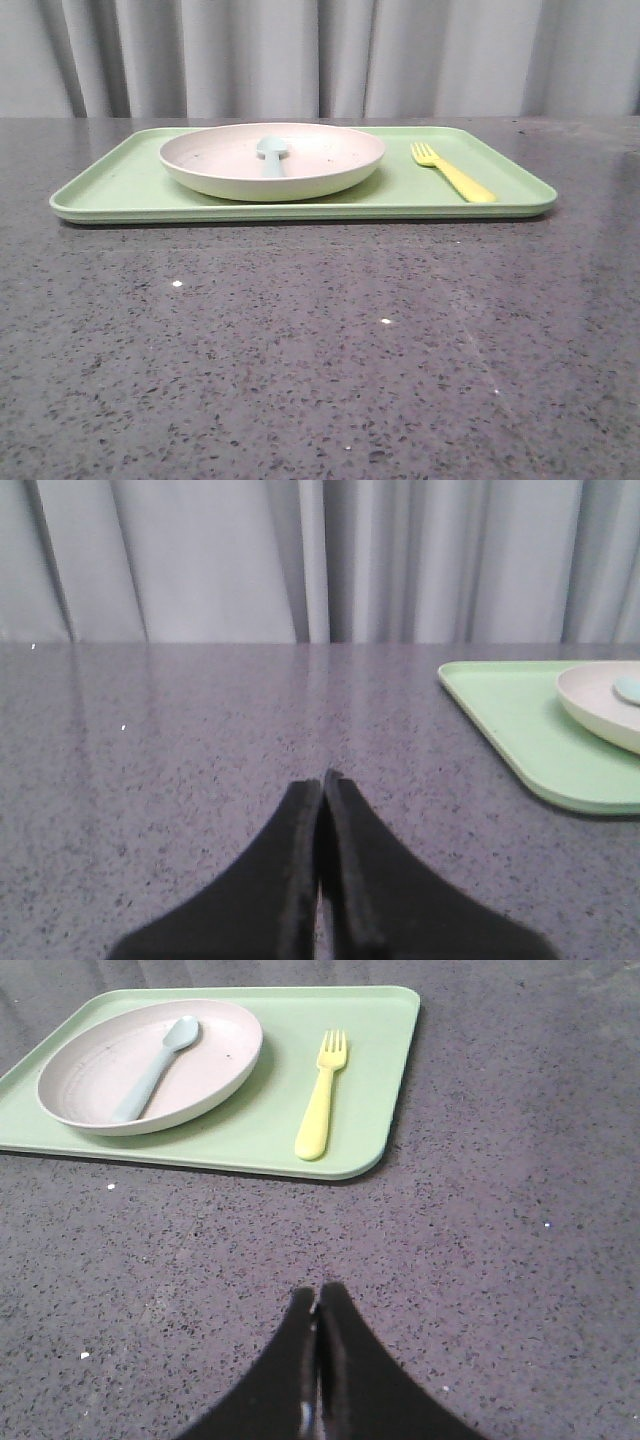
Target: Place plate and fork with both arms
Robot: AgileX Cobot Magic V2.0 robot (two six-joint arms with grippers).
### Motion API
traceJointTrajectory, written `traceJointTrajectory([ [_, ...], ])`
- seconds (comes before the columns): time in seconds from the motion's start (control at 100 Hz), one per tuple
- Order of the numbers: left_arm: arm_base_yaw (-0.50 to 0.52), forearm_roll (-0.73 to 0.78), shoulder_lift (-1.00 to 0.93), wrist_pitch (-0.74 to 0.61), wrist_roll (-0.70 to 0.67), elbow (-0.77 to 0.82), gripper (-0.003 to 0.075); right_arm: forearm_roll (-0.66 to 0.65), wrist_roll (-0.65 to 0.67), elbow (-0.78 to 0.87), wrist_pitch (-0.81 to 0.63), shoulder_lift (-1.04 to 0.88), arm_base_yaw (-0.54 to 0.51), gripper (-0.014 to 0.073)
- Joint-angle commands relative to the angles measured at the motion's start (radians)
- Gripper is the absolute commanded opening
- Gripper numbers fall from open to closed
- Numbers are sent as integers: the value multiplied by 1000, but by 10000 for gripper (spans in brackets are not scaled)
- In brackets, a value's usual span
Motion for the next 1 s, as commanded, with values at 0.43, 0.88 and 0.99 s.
traceJointTrajectory([
  [0.43,7,19,-32,-87,-36,14,-20,-16,-9,-23,-70,7,-5,-67],
  [0.88,7,19,-32,-87,-36,14,-20,-16,-9,-23,-70,7,-5,-67],
  [0.99,7,19,-32,-87,-36,14,-20,-16,-9,-23,-70,7,-5,-67],
])
